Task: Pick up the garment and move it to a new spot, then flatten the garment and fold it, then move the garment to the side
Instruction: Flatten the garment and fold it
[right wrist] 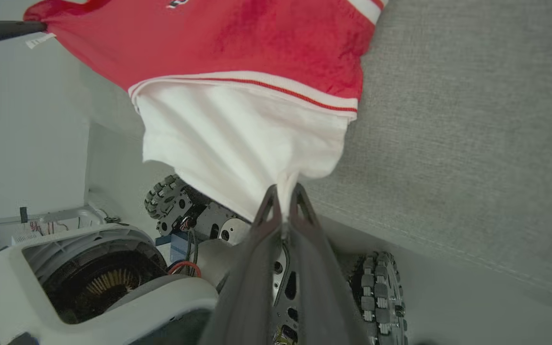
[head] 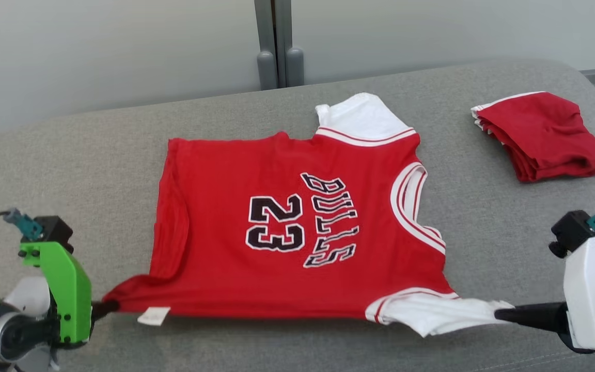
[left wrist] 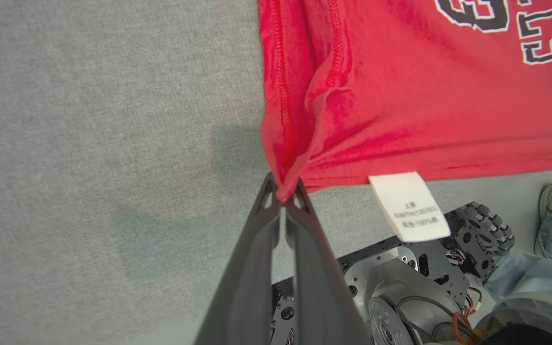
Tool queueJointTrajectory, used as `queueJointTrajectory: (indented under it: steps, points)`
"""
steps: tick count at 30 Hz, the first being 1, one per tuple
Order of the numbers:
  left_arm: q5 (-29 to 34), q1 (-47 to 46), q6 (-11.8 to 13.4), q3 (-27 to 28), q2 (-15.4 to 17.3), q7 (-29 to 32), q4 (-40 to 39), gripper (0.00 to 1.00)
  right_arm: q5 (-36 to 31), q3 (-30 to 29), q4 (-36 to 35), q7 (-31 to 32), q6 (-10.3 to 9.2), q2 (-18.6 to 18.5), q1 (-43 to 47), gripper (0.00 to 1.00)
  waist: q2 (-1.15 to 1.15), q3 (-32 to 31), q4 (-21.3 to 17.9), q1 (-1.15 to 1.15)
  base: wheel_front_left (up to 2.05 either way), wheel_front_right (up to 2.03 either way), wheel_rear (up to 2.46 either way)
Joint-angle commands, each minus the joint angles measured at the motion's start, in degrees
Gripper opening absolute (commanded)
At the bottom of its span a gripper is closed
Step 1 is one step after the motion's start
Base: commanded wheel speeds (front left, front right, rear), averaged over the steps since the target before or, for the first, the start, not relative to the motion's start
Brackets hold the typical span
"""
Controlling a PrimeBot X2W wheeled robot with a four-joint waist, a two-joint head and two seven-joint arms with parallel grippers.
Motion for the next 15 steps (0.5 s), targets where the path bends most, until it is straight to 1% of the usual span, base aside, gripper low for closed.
queueJointTrajectory:
  steps: [1,2,3,4,5,7,10,15]
  points:
    - [-1.75,3.15,1.75,-0.02,2.53,1.26,-3.31,0.0,1.79,0.61,-1.09,1.95,-0.09,-2.11,1.1,0.0,0.0,0.11,-0.1,0.0,0.0,0.0,0.0]
    - [-2.18,3.68,2.14,-0.01,3.09,1.63,-4.36,0.0,2.11,0.73,-1.43,2.28,-0.09,-2.52,1.16,0.0,0.0,0.15,-0.11,0.0,0.0,0.0,0.0]
    - [-3.24,5.09,3.5,0.12,4.6,2.37,-7.57,0.0,3.09,1.0,-2.23,2.62,-0.09,-3.52,0.97,0.0,0.0,0.31,-0.08,0.0,0.0,0.0,0.0]
    - [-3.55,5.55,4.06,0.25,5.11,2.52,-8.86,0.0,3.44,1.12,-2.45,2.65,-0.09,-3.69,0.68,0.0,0.0,0.38,-0.04,0.0,0.0,0.0,0.0]
    - [-3.75,5.89,4.91,0.4,5.78,2.92,-10.55,0.0,3.84,1.27,-2.72,2.89,-0.09,-3.52,-0.08,0.0,0.0,0.54,0.03,0.0,0.0,0.0,0.0]
    - [-3.88,5.44,5.69,0.62,6.37,3.48,-11.89,0.0,4.4,1.18,-2.86,2.94,-0.08,-2.65,-1.39,0.0,0.0,0.78,0.03,0.0,0.0,0.0,0.0]
    - [-4.45,3.6,6.41,0.96,6.13,4.85,-12.54,0.0,5.18,1.16,-1.67,3.61,-0.08,-1.21,-3.82,0.0,0.0,1.39,0.02,0.0,0.0,0.0,0.0]
    - [-4.68,0.32,6.57,0.96,4.31,7.66,-10.38,0.0,7.0,1.21,2.58,4.78,-0.08,1.81,-8.14,0.0,0.0,3.02,0.13,0.0,0.0,0.0,0.0]
